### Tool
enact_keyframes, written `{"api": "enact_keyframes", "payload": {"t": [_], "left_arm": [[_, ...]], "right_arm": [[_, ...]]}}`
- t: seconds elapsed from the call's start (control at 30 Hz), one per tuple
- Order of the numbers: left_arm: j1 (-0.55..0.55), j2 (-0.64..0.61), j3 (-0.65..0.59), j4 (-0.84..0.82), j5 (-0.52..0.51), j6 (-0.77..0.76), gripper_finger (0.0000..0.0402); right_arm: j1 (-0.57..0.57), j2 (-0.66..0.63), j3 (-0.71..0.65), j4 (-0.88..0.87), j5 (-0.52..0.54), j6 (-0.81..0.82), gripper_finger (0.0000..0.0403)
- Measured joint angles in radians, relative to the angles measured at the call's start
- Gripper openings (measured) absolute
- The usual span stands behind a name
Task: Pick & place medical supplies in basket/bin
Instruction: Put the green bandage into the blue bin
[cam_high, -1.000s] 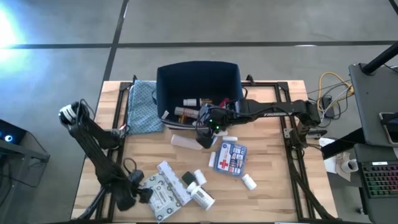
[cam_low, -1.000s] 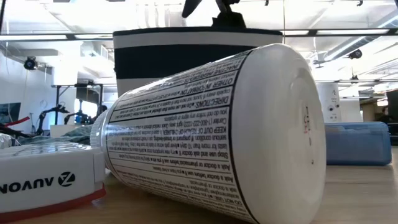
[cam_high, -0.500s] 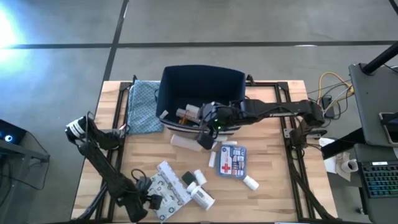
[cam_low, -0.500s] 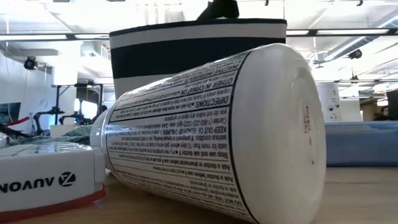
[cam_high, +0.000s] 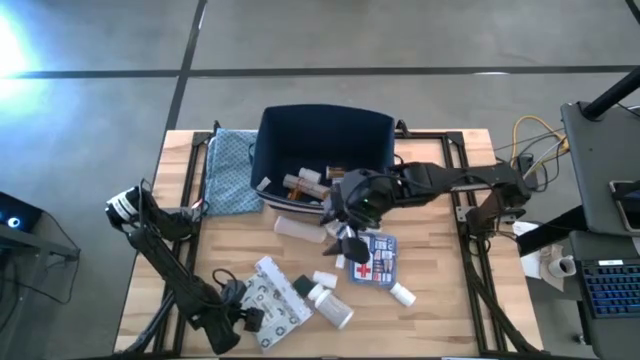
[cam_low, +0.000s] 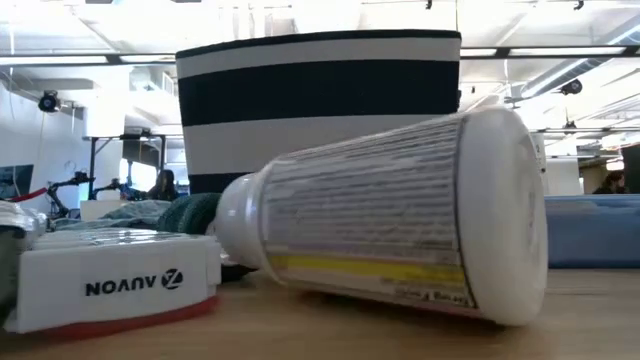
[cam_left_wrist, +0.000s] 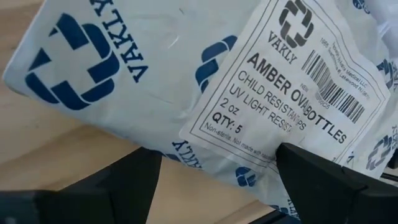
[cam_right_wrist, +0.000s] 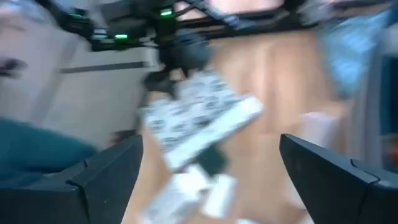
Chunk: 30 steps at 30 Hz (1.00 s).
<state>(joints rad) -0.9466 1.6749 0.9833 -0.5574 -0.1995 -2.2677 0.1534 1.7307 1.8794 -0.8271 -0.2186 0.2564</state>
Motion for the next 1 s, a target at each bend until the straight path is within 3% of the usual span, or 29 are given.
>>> {"api": "enact_keyframes", "payload": {"t": [0.13,0.43,0.77,1.0], "left_arm": [[0.007,-0.002,-0.001,-0.002,-0.034,0.002,0.0295],[0.023,-0.002,-0.002,-0.002,-0.072,0.007,0.0295],[0.023,-0.002,-0.002,-0.001,-0.073,0.007,0.0295],[0.023,-0.002,-0.002,0.0,-0.073,0.043,0.0295]], "right_arm": [[0.002,0.004,-0.045,0.005,-0.082,0.059,0.0368],[0.013,0.006,-0.222,0.022,-0.083,0.189,0.0368],[0.05,0.006,-0.413,-0.002,0.184,0.243,0.0368],[0.046,0.006,-0.444,-0.039,0.329,0.283,0.0368]]}}
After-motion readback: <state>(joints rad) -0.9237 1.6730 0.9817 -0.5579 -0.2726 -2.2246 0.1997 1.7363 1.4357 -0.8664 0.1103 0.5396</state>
